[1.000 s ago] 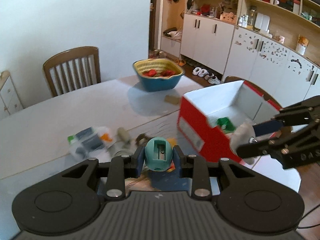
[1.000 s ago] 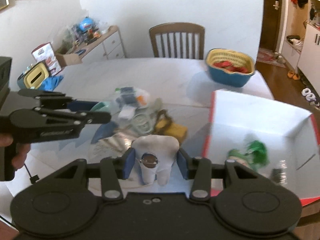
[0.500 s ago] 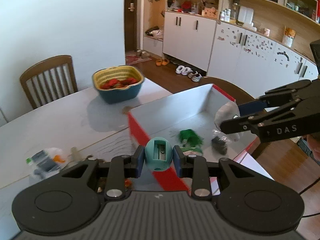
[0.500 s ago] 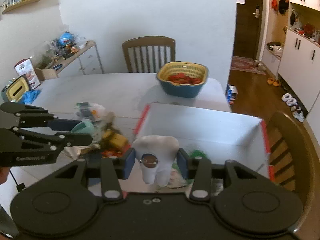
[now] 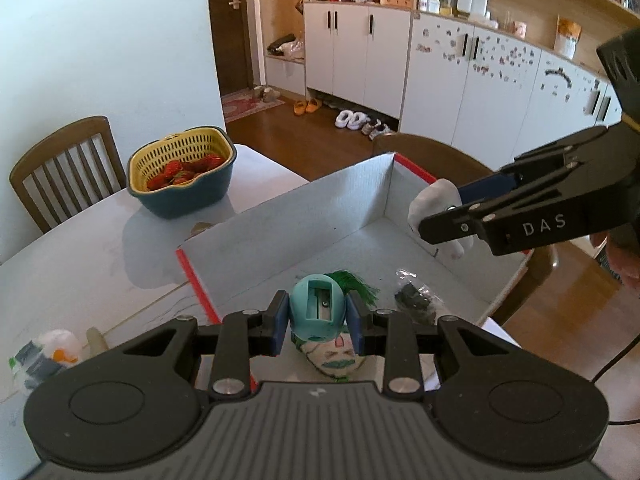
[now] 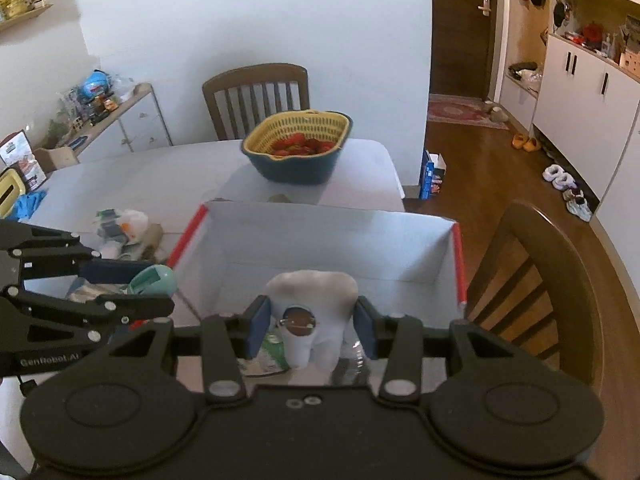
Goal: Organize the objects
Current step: 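Carry the sharpener and tooth plush into the shoebox and release them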
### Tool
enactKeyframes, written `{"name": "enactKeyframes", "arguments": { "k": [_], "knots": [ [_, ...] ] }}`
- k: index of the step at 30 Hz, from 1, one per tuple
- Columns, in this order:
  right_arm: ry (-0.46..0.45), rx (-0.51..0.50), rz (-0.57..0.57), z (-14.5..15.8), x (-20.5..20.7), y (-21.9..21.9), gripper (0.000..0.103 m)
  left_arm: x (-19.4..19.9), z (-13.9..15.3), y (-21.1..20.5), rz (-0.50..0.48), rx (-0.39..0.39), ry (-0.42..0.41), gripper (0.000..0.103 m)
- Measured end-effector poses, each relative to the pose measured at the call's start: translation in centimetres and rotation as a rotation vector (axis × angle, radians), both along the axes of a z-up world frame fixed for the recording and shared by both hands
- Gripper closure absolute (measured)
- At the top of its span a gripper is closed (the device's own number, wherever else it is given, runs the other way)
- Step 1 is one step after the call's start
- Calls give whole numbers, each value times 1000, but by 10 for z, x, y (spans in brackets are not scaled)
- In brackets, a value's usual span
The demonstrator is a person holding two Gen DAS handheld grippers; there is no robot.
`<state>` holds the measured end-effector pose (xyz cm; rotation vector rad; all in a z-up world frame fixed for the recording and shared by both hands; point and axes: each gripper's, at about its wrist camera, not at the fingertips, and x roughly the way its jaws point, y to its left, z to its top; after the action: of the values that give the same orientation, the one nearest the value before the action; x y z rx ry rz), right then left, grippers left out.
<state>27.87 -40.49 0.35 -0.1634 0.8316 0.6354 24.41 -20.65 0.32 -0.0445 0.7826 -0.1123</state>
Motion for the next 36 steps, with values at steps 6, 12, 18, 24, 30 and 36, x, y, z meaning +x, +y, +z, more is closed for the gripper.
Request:
{"name": "enactKeyframes", "arguments": {
  "k": [6,12,18,24,30,36],
  "knots": [
    [33,-23,0,-19,29,-1,59,36,-18,-10,7,20,50,73],
    [91,-41,-5,-41,57,4,59,69,-38,-13,39,20,109,73],
    [149,-54,-40,-60,83,10,59,92,-50,-10,64,31,159,73],
    [223,-74,-41,-80,96,17,59,113,-72,-10,77,60,242,73],
    [262,-112,-14,-92,98,28,59,127,-85,-9,77,80,306,73],
    [313,-147,3,-102,101,31,60,141,-94,-13,61,73,358,73]
  ]
}}
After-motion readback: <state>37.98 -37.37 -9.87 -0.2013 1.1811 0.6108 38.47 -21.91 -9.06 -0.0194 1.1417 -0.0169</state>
